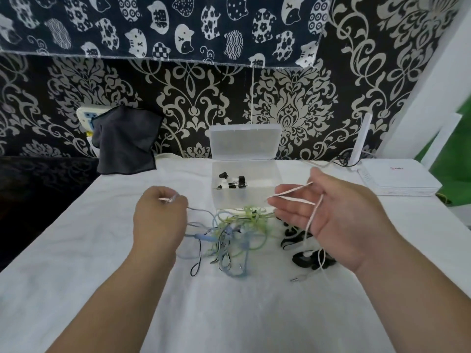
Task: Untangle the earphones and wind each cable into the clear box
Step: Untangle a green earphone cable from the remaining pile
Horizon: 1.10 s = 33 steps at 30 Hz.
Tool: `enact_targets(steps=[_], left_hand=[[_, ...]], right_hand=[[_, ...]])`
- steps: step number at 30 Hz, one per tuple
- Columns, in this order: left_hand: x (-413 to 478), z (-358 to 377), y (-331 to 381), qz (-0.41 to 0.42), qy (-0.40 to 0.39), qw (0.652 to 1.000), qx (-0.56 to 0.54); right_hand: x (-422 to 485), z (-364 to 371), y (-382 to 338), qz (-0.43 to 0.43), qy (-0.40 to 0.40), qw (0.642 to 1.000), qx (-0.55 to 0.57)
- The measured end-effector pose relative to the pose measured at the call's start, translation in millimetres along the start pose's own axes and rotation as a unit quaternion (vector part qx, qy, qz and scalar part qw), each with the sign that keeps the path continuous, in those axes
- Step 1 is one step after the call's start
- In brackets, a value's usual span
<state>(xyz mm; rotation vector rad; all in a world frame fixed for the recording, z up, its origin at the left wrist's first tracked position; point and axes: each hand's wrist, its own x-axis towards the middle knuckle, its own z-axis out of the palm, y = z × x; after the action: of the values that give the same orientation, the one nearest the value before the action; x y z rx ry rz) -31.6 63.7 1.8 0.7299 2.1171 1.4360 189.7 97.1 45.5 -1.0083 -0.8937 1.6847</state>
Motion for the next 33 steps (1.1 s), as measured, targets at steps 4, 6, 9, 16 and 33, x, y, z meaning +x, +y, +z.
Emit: enact_targets(steps=[4, 6, 9, 16, 33], left_hand=[[-15, 0, 6, 0.269, -0.052, 0.948, 0.16], [-23, 1, 10, 0.33, -0.17, 0.918, 0.141], [-33, 9, 6, 0.317, -0.287, 0.895, 0.13], [-16, 6, 3, 0.305, -0.155, 0.931, 0.128], [-27, 8, 1, 0.33, -0.153, 0.897, 0.25]], right_hand=[[-8, 12, 3, -0.004, -0.088, 0.996, 0.013], [-12, 15, 2, -0.007, -0.142, 0.989, 0.036], [-18, 18, -5, -0.011, -0.214, 0.972, 0.092], [-11, 5, -19, -0.036, -0.076, 0.988, 0.126], [-7, -16, -7, 0.041, -0.067, 0.907, -0.414]])
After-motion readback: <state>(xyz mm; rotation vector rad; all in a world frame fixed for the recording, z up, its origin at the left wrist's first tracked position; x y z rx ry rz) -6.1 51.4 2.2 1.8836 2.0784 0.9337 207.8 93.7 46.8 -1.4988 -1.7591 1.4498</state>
